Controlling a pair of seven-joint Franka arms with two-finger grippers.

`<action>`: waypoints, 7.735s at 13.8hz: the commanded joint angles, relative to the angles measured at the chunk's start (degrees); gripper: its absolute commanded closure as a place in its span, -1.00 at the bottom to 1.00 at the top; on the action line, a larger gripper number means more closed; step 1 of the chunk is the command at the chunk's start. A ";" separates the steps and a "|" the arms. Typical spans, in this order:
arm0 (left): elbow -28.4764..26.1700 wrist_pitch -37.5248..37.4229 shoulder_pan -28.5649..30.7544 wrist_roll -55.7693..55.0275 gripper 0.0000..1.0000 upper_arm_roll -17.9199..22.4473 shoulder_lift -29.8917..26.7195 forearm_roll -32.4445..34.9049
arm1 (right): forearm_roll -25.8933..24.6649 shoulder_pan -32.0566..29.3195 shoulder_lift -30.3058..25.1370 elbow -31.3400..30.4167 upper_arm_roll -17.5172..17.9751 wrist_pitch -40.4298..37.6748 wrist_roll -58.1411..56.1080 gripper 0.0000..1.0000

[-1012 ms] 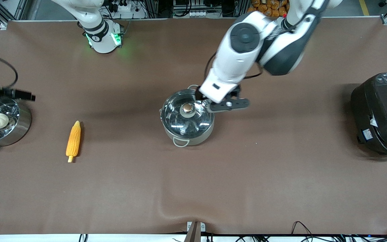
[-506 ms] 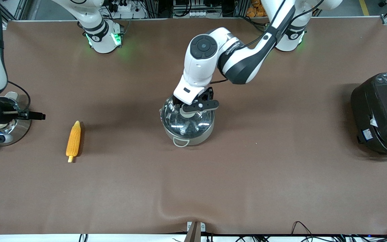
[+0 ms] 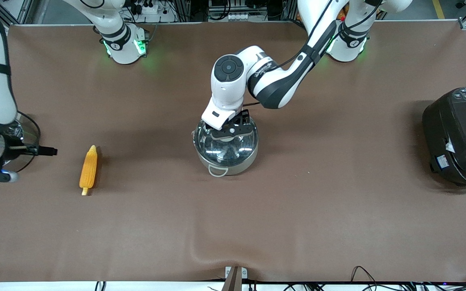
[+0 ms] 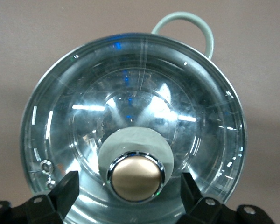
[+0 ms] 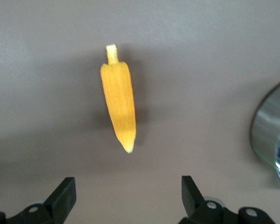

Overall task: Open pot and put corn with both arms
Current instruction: 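Grasp the lid knob with the left gripper while the right gripper reaches the corn, then lift the lid off with the left gripper while the right gripper grasps the corn, then carry the corn over the pot while the left gripper lowers the lid, then lower the corn into the pot while the left gripper releases the lid, then open the right gripper to drop the corn into the pot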

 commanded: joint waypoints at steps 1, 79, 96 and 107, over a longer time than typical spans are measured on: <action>1.88 0.36 -0.65 -1.44 -0.63 0.56 1.20 1.86 | -0.01 2.39 0.62 0.00 0.20 2.78 -0.14 -1.00; -26.55 4.53 46.38 46.02 -1.00 -0.14 -23.14 1.86 | 5.52 47.13 16.17 13.44 4.33 9.47 35.37 1.00; -5.59 -30.22 50.68 50.94 -1.00 2.58 -36.33 -3.32 | 5.44 47.65 15.47 13.18 4.24 8.77 35.37 -1.00; -7.88 -35.15 46.55 52.18 -1.00 7.24 -40.98 -4.64 | 5.70 29.93 9.06 13.09 3.45 0.07 18.88 -1.00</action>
